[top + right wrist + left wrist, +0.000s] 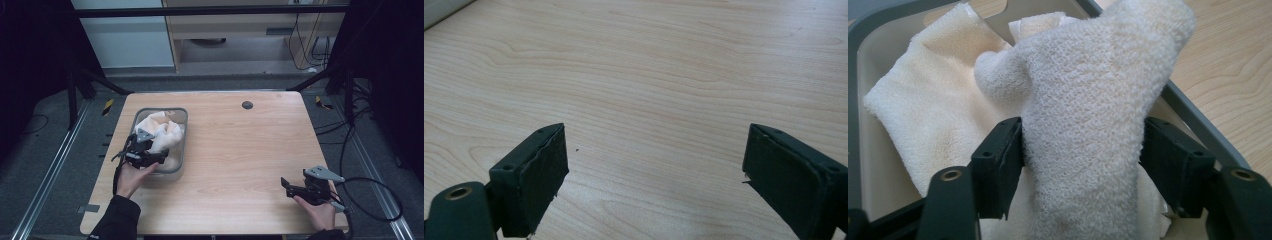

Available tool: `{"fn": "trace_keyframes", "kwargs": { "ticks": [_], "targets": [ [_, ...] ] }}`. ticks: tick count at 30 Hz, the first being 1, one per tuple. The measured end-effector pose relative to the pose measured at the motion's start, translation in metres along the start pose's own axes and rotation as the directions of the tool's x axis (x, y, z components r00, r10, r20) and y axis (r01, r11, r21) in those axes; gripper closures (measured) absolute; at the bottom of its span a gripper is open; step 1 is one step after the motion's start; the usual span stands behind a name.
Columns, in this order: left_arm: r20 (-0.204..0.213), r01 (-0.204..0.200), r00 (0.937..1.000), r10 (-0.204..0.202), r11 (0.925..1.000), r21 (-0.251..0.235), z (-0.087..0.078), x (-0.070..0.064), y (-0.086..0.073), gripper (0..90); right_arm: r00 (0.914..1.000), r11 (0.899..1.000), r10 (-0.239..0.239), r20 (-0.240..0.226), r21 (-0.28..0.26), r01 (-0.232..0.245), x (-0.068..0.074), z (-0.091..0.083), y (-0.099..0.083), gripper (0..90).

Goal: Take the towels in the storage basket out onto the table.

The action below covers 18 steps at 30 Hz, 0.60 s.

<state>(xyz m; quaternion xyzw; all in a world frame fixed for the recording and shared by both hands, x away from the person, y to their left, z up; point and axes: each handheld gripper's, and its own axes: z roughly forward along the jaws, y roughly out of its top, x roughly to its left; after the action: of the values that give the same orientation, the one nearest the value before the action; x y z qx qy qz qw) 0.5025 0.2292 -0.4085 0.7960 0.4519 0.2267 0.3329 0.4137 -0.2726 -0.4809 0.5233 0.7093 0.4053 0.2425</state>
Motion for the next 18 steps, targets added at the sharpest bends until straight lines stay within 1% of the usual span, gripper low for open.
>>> {"fn": "trace_keyframes", "kwargs": {
  "ticks": [4, 5, 7, 9, 13, 15, 17, 18],
  "targets": [
    [0.000, 0.011, 0.9999, -0.011, 0.9998, 0.017, 0.0032, 0.0024, -0.0004, 38.4, 1.0000, 1.000, -0.008, 0.003, 0.001, 0.008, -0.0003, 0.0006, -0.0002, 10.9],
    [-0.003, 0.007, 1.0000, -0.007, 0.9995, 0.030, 0.0042, 0.0035, -0.0005, 39.4, 1.0000, 1.000, -0.004, 0.000, 0.005, 0.004, 0.0003, 0.0008, -0.0003, 10.9],
    [-0.008, 0.007, 0.9999, -0.006, 0.9990, 0.043, 0.0067, 0.0038, -0.0011, 39.6, 0.9999, 1.000, -0.011, 0.002, 0.005, 0.011, -0.0001, 0.0013, -0.0004, 10.9],
    [-0.010, 0.001, 0.9999, 0.000, 0.9985, 0.054, 0.0085, 0.0033, -0.0013, 40.6, 1.0000, 1.000, -0.006, -0.001, 0.010, 0.006, 0.0004, 0.0012, -0.0003, 10.8],
    [-0.011, 0.007, 0.9999, -0.006, 0.9981, 0.062, 0.0088, 0.0043, -0.0013, 48.3, 0.9999, 1.000, -0.010, -0.001, 0.011, 0.010, 0.0003, 0.0016, -0.0005, 10.8],
    [-0.009, 0.008, 0.9999, -0.008, 0.9977, 0.068, 0.0089, 0.0043, -0.0014, 49.5, 0.9999, 1.000, -0.013, 0.000, 0.011, 0.013, 0.0002, 0.0018, -0.0005, 10.8],
    [-0.011, 0.005, 0.9999, -0.005, 0.9973, 0.074, 0.0089, 0.0041, -0.0014, 53.8, 0.9999, 1.000, -0.013, -0.002, 0.012, 0.013, 0.0003, 0.0020, -0.0006, 10.8],
    [-0.013, 0.004, 0.9999, -0.003, 0.9969, 0.078, 0.0088, 0.0040, -0.0012, 53.8, 0.9999, 1.000, -0.013, -0.002, 0.012, 0.013, 0.0003, 0.0020, -0.0006, 10.8]
  ]
}}
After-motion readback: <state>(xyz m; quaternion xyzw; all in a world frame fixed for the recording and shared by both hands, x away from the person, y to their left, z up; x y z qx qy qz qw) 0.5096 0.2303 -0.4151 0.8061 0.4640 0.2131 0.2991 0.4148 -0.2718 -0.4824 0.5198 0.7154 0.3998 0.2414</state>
